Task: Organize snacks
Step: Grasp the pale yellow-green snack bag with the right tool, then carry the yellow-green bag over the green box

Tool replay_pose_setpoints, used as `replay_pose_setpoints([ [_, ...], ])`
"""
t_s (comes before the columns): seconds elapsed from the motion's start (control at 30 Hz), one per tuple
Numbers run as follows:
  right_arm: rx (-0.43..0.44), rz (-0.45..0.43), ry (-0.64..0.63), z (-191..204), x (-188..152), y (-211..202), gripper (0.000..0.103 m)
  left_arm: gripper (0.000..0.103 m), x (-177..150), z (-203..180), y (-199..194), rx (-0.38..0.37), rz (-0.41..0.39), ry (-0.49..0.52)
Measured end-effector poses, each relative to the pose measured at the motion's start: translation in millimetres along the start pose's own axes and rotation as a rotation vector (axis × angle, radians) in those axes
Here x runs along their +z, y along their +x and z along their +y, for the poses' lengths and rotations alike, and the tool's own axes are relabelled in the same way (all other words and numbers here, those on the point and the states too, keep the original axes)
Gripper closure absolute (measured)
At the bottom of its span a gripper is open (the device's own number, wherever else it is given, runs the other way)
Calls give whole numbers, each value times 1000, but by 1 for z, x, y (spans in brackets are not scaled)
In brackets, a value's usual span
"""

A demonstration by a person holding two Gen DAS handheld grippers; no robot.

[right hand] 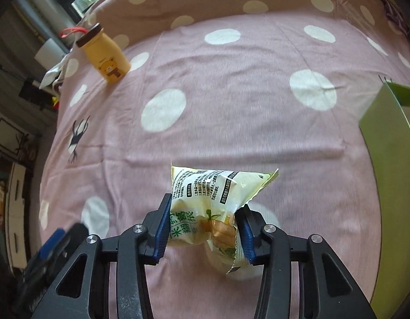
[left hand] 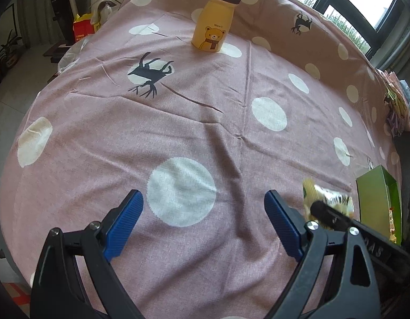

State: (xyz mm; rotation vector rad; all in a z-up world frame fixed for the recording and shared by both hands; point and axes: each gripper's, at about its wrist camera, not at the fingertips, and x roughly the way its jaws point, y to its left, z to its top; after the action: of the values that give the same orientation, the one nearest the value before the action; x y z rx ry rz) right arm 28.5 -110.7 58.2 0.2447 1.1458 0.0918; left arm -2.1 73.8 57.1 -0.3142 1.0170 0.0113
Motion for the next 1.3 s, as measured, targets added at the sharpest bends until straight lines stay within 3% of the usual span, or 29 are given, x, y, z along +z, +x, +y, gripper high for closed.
replay_pose_setpoints([
  [0.17,-62,23,-66,2,-22,-11,56,10,-4,-9,2,-15,7,21],
  [0.3,-88,-22,-51,-8,-18,-27,40,10,-7,-17,6,-58,41,32],
  [0.57,38,-98,51,-35,-12,-51,35,12,-27,-59,17,-214,136,99],
  [0.8,144,-34,89,-41,-11,-29,35,12,-40,-80,32,-289,195,96],
  [0.9,130,-37,83,-40,-12,-25,37,23,-41,-86,32,-267,163,110],
  [1.1,184,26,98,-40,-12,-5,50,55,-45,-98,34,-341,173,150],
  [1.3,198,25,63,-32,-16,-6,50,62,-48,-110,21,-354,117,177],
])
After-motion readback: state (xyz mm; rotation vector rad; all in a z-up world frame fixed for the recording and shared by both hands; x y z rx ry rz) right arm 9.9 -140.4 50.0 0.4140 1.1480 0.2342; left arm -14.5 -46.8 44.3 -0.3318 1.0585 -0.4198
